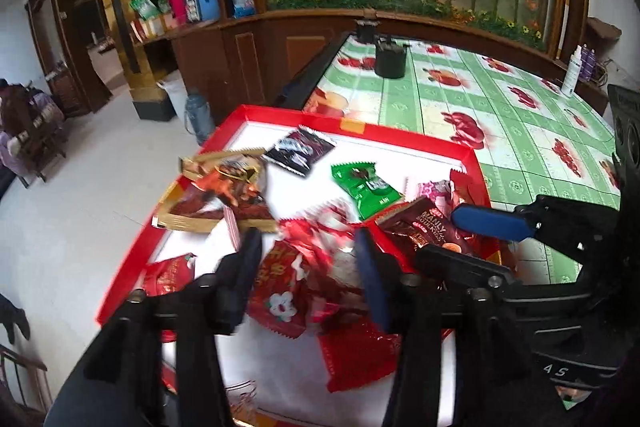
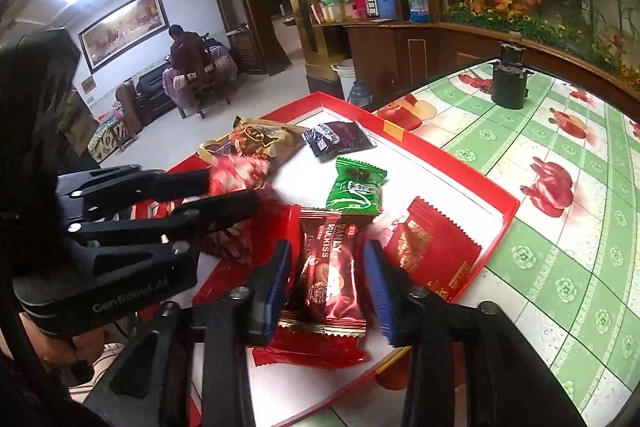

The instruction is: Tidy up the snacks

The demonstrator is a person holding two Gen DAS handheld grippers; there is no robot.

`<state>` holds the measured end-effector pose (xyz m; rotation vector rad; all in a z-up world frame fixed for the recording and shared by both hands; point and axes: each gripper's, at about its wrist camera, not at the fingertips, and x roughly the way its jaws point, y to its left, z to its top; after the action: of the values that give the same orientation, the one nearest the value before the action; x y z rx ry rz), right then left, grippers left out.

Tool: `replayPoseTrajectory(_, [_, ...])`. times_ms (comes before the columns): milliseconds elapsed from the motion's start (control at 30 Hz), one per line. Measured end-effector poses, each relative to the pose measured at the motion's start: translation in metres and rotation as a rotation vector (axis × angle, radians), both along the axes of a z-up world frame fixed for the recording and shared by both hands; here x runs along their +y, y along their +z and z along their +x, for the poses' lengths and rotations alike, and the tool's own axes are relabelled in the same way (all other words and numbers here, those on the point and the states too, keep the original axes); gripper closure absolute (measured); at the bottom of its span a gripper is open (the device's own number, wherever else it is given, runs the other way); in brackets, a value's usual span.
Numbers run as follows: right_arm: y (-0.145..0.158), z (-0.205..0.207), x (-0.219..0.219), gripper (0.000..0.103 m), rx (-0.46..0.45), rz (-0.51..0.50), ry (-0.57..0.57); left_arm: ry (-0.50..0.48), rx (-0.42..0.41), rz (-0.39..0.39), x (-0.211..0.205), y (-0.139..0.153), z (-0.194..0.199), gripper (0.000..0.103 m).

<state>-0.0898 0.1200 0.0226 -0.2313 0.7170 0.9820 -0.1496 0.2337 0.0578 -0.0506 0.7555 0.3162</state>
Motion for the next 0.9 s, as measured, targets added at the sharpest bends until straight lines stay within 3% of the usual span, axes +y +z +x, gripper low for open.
replayPoseTrajectory(200, [0.016, -0.008, -0.014, 0.046, -0.055, 0.072, -0.012, 0.033, -0.057, 0.075, -0.002, 0.018, -0.015, 0.031])
replayPoseTrajectory(367, [0.025, -0.006, -0.025, 0.044, -0.065, 0.118, -0.039, 0.050, -0.102, 0.120, -0.006, 0.036, -0.024, 0.030])
replayPoseTrajectory(500, [0.028, -0.004, -0.029, 0.044, -0.065, 0.129, -0.055, 0.070, -0.137, 0.152, -0.008, 0.050, -0.031, 0.023])
replayPoseTrajectory(900, [0.032, -0.006, -0.037, 0.044, -0.069, 0.144, -0.071, 0.094, -0.204, 0.248, -0.025, 0.074, -0.045, 0.020])
